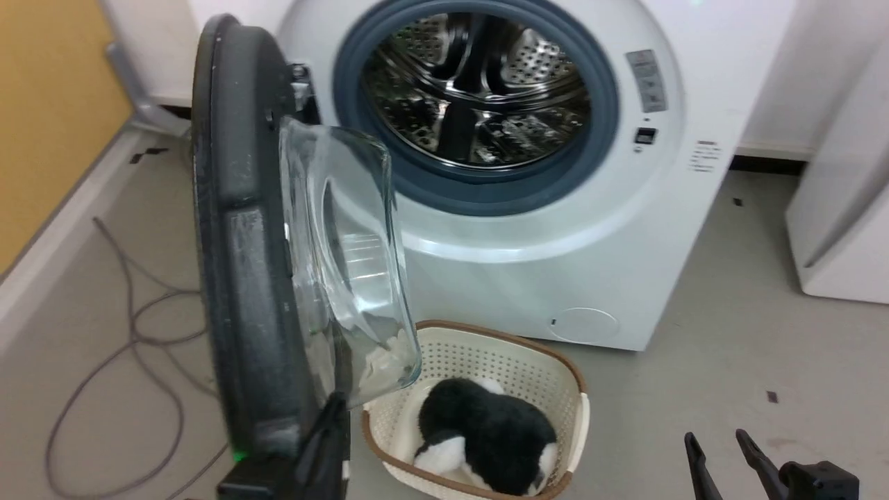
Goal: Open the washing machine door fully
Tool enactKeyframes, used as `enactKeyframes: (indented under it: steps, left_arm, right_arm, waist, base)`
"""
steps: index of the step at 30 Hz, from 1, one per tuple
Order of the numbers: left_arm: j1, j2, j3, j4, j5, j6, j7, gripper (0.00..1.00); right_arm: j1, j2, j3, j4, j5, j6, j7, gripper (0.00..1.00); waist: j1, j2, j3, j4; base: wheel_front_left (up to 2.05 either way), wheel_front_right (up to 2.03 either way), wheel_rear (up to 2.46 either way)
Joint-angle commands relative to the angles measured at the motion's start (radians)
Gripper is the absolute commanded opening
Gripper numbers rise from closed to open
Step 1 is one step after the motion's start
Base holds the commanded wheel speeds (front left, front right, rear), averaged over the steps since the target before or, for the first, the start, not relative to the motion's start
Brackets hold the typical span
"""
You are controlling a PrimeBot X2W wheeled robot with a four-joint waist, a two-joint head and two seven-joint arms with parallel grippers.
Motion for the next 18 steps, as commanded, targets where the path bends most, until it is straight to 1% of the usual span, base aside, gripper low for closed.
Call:
enactKeyframes:
  steps: [1, 6, 9, 10, 14, 18]
  left_arm:
    - [0.017, 0.009, 0.013, -0.002, 0.005, 0.010, -0.008, 0.00]
    - [0.031, 0.035, 0.086, 0.007, -0.004, 0.043, -0.016, 0.00]
    - [0.038, 0.051, 0.134, 0.025, -0.023, 0.054, -0.024, 0.00]
    - [0.038, 0.050, 0.150, 0.030, -0.041, 0.055, -0.028, 0.00]
    - [0.026, 0.074, 0.218, 0.070, -0.083, 0.055, -0.041, 0.00]
    - [-0.008, 0.102, 0.296, 0.142, -0.137, 0.046, -0.065, 0.00]
  right_arm:
    - [0.005, 0.004, -0.001, 0.002, 0.004, 0.001, 0.002, 1.00]
    - [-0.002, 0.004, 0.003, 0.009, 0.011, 0.001, -0.004, 1.00]
    - [-0.005, 0.004, 0.005, 0.015, 0.015, 0.001, -0.008, 1.00]
    - [-0.006, 0.004, 0.007, 0.017, 0.016, 0.001, -0.008, 1.00]
    - [-0.011, 0.004, 0.010, 0.023, 0.017, 0.001, -0.009, 1.00]
    - [-0.018, 0.004, 0.008, 0.026, 0.002, 0.001, -0.004, 1.00]
  waist:
    - [0.0000, 0.0000, 0.001, 0.018]
    - [0.0000, 0.0000, 0.001, 0.049]
    - [0.0000, 0.0000, 0.003, 0.061]
    - [0.0000, 0.0000, 0.005, 0.064]
    - [0.0000, 0.0000, 0.011, 0.069]
    - [0.0000, 0.0000, 0.017, 0.070]
  base:
    - [0.00, 0.00, 0.00]
    - [0.00, 0.00, 0.00]
    - [0.00, 0.00, 0.00]
    - [0.00, 0.00, 0.00]
    - [0.00, 0.00, 0.00]
    - [0.00, 0.00, 0.00]
